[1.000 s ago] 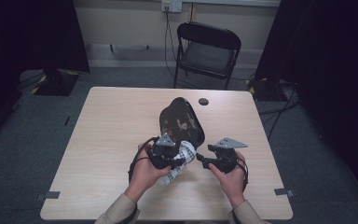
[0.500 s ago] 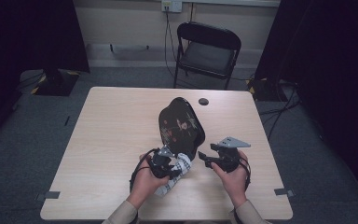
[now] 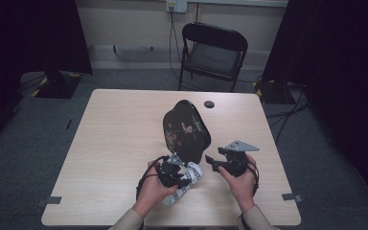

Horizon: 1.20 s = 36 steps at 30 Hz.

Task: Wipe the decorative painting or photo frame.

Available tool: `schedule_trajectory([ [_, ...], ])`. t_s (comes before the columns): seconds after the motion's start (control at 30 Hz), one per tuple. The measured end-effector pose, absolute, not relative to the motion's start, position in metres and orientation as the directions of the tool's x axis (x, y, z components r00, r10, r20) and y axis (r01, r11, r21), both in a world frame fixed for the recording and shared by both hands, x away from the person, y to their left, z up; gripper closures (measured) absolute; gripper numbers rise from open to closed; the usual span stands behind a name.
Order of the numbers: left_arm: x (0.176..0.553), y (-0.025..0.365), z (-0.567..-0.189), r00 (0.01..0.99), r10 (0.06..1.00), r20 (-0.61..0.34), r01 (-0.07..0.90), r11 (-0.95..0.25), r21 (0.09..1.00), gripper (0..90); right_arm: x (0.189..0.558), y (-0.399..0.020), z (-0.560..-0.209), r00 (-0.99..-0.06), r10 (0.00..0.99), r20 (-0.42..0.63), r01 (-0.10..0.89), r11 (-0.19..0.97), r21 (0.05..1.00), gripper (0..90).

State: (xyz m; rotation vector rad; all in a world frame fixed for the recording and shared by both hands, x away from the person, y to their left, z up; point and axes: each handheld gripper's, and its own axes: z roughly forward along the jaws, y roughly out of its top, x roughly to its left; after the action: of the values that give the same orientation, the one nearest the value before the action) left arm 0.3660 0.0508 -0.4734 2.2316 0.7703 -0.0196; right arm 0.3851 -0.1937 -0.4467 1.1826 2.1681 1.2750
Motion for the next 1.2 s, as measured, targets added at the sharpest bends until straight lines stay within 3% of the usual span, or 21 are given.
schedule_trajectory([
  [0.23, 0.360, 0.035, -0.469, 0.852, 0.464, -0.241, 0.493, -0.559, 0.667, 72.7, 0.386, -0.198, -0.447, -0.573, 0.813, 0.102, 0.483, 0.235, 0.844, 34.9],
  [0.8, 0.381, 0.025, -0.474, 0.832, 0.501, -0.240, 0.519, -0.549, 0.655, 72.6, 0.385, -0.204, -0.446, -0.565, 0.818, 0.105, 0.483, 0.225, 0.846, 34.7],
  [1.2, 0.381, 0.027, -0.437, 0.850, 0.478, -0.222, 0.479, -0.524, 0.704, 72.8, 0.385, -0.211, -0.446, -0.544, 0.832, 0.106, 0.488, 0.211, 0.847, 34.7],
])
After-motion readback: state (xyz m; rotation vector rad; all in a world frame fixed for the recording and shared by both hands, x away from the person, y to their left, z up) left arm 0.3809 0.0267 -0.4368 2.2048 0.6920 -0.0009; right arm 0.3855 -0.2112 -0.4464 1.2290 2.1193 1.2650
